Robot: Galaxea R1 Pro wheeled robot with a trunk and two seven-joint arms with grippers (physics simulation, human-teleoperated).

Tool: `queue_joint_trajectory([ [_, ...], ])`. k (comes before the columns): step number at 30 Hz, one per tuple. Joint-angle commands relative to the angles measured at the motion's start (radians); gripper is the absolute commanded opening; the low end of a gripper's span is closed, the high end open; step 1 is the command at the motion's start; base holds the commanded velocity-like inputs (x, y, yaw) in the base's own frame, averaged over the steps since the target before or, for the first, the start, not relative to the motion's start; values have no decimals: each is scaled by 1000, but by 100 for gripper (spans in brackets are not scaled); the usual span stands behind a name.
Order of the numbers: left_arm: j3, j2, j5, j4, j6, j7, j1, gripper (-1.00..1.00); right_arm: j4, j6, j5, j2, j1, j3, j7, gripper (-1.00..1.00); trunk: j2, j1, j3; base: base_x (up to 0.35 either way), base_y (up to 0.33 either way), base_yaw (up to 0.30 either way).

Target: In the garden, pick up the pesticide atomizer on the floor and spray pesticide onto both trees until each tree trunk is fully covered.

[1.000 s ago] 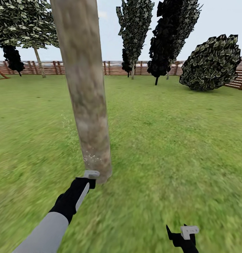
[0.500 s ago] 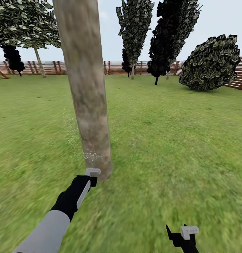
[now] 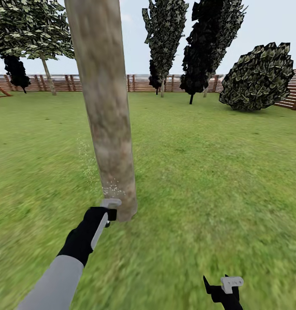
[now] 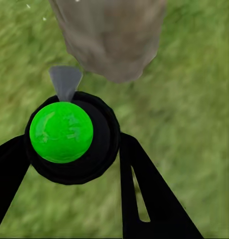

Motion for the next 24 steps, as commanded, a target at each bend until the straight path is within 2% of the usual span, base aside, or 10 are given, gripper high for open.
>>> queue_joint_trajectory([
  [1, 0, -18, -9, -13, 37, 0, -2, -100, 0, 0, 0, 0, 0, 0, 0, 100, 0, 0, 0, 0, 0, 0],
  [5, 0, -23, -10, -125, 129, 0, 1, -100, 0, 0, 0, 0, 0, 0, 0, 100, 0, 0, 0, 0, 0, 0],
  [7, 13, 4, -11, -166, 155, -1, 1, -100, 0, 0, 0, 0, 0, 0, 0, 100, 0, 0, 0, 0, 0, 0],
  [8, 32, 55, -4, -171, 158, -5, 1, -100, 0, 0, 0, 0, 0, 0, 0, 100, 0, 0, 0, 0, 0, 0],
  [10, 28, 53, -2, -173, 161, -6, 1, -100, 0, 0, 0, 0, 0, 0, 0, 100, 0, 0, 0, 0, 0, 0],
  [14, 23, -7, -5, -202, 193, -6, -3, -100, 0, 0, 0, 0, 0, 0, 0, 100, 0, 0, 0, 0, 0, 0],
  [16, 23, -18, -4, -245, 208, -6, -3, -100, 0, 0, 0, 0, 0, 0, 0, 100, 0, 0, 0, 0, 0, 0],
  [20, 27, -5, -4, -263, 213, -6, -2, -100, 0, 0, 0, 0, 0, 0, 0, 100, 0, 0, 0, 0, 0, 0],
  [22, 32, 15, -7, -267, 214, -6, -2, -100, 0, 0, 0, 0, 0, 0, 0, 100, 0, 0, 0, 0, 0, 0],
  [24, 31, 21, -5, -273, 215, -6, -2, -100, 0, 0, 0, 0, 0, 0, 0, 100, 0, 0, 0, 0, 0, 0],
])
